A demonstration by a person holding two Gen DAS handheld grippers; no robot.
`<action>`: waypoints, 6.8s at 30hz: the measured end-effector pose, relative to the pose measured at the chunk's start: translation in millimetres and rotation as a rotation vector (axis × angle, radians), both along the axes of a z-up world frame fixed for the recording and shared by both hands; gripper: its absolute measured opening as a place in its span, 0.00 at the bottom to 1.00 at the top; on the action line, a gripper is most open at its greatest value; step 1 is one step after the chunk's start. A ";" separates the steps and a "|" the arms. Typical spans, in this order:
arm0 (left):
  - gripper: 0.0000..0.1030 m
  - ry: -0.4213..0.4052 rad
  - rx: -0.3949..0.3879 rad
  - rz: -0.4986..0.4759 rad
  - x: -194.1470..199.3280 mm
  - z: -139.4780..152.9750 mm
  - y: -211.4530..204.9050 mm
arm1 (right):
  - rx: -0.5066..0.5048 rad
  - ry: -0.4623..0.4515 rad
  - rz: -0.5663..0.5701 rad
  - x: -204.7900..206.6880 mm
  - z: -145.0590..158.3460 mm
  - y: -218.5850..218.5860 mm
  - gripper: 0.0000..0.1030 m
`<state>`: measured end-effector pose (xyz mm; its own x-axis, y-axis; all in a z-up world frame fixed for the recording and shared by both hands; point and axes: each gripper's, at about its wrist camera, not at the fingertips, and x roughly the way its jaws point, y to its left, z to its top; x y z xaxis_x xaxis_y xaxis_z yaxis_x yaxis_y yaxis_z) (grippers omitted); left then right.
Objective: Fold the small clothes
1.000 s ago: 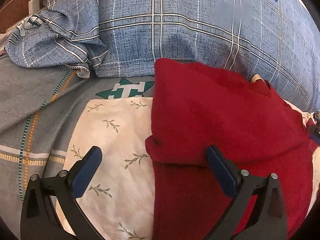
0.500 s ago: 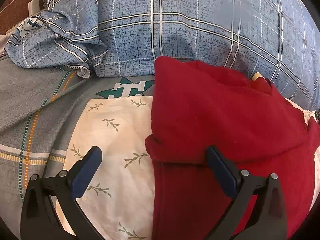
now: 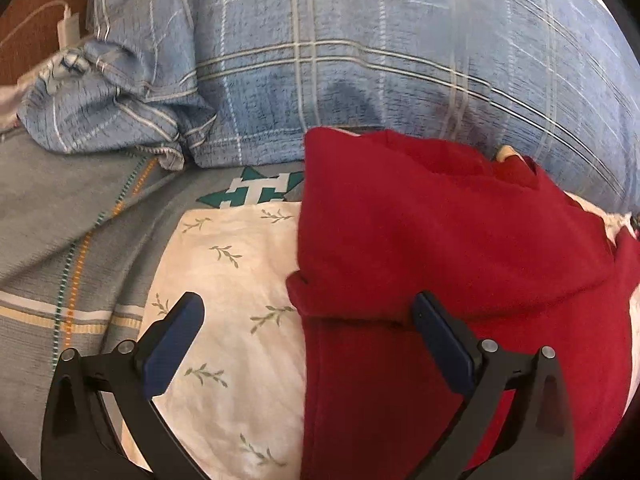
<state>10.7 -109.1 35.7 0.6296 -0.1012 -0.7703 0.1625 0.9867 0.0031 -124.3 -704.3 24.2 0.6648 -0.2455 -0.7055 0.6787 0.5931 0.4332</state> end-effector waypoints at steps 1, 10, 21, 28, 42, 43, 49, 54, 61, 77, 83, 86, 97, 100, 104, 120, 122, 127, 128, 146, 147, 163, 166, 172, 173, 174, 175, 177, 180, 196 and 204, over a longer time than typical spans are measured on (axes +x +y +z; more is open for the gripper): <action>1.00 -0.006 0.009 -0.010 -4.1 1.6 -2.8 | 0.012 -0.016 -0.003 -1.9 -0.8 -2.4 0.62; 1.00 -0.033 0.069 -0.060 -33.5 10.3 -27.5 | 0.038 -0.084 -0.008 -0.5 -6.1 -36.5 0.52; 1.00 -0.024 0.010 -0.081 -31.7 22.9 -44.8 | -0.084 -0.210 0.160 0.3 49.0 -11.2 0.07; 1.00 -0.019 -0.022 -0.066 -27.3 24.7 -41.4 | -0.218 -0.309 0.540 24.1 110.2 122.4 0.07; 1.00 0.015 -0.141 -0.115 -28.3 25.6 -43.1 | -0.175 -0.061 1.026 57.9 31.8 292.0 0.51; 1.00 0.019 -0.159 -0.130 -31.1 26.9 -47.6 | -0.188 -0.098 1.011 47.5 36.6 287.6 0.56; 1.00 0.062 -0.166 -0.216 -44.7 25.1 -81.7 | -0.260 -0.237 0.899 27.1 56.8 261.8 0.64; 1.00 0.122 -0.175 -0.223 -38.2 6.4 -112.6 | -0.273 -0.242 0.803 31.5 51.5 234.6 0.64; 0.12 0.148 -0.216 -0.316 -35.4 25.0 -143.4 | -0.305 -0.188 0.643 19.3 46.0 187.3 0.64; 0.10 0.038 -0.204 -0.225 26.8 87.5 -80.9 | -0.334 -0.025 0.726 57.1 15.8 206.5 0.26; 0.10 0.044 -0.207 -0.210 28.5 80.1 -68.5 | -0.275 -0.046 0.727 52.8 24.6 201.3 0.06; 0.10 0.064 -0.191 -0.178 35.4 66.3 -55.6 | -0.271 -0.004 0.779 40.2 20.4 205.4 0.06; 0.10 0.145 -0.142 -0.146 51.5 18.8 -51.1 | -0.036 -0.135 0.703 38.5 44.3 165.8 0.76; 0.10 0.141 -0.138 -0.141 51.8 16.4 -54.9 | 0.004 -0.087 0.660 76.1 34.4 160.8 0.75; 0.10 0.135 -0.141 -0.140 52.4 9.7 -58.2 | 0.088 0.003 0.667 126.0 -0.8 162.4 0.29; 0.61 0.031 -0.118 -0.074 49.4 19.3 -53.7 | -0.221 -0.010 0.643 80.1 47.0 181.9 0.21; 0.61 0.024 -0.123 -0.070 50.1 22.6 -54.5 | -0.212 -0.005 0.745 69.1 48.0 202.2 0.19; 0.62 0.087 -0.010 -0.095 50.5 -7.1 -70.5 | -0.300 0.176 0.807 45.7 10.8 225.0 0.13; 0.62 0.081 0.009 -0.102 48.6 -9.4 -71.8 | -0.296 0.147 0.796 40.1 12.1 222.3 0.13; 0.75 0.067 -0.014 -0.014 62.9 -7.8 -46.0 | -0.238 0.139 0.660 127.7 6.9 215.8 0.35; 0.75 0.057 -0.009 -0.017 58.8 -4.5 -42.7 | -0.239 0.139 0.662 122.6 11.3 216.8 0.35; 0.75 0.083 -0.059 -0.024 -10.0 8.5 -6.2 | -0.337 0.163 0.698 33.9 26.6 243.9 0.52; 0.75 0.079 -0.050 -0.039 -32.5 15.5 1.5 | -0.284 0.121 0.695 9.3 33.3 245.0 0.59; 0.75 0.076 -0.043 -0.047 -72.3 21.3 16.8 | -0.231 0.140 0.741 -28.4 23.8 261.4 0.60; 0.75 0.077 -0.050 -0.050 -76.6 20.8 19.6 | -0.223 0.141 0.747 -32.7 20.4 262.9 0.61; 0.75 0.078 -0.057 -0.052 -83.0 21.1 22.1 | -0.214 0.142 0.751 -36.0 18.2 265.3 0.62; 0.75 0.078 -0.059 -0.052 -85.9 20.8 23.5 | -0.206 0.145 0.752 -38.6 14.9 267.6 0.62; 0.75 0.078 -0.059 -0.052 -91.7 19.3 26.7 | -0.193 0.155 0.741 -44.2 9.6 271.1 0.62; 0.75 0.084 -0.061 -0.058 -99.6 15.7 31.6 | -0.177 0.157 0.723 -48.7 6.8 273.4 0.62; 0.75 0.197 -0.100 -0.144 -164.7 -5.4 69.6 | 0.004 0.149 0.846 -107.8 -4.5 293.7 0.66; 0.75 0.223 -0.082 -0.197 -195.3 -8.9 76.9 | 0.135 0.168 0.953 -142.3 -13.9 298.7 0.66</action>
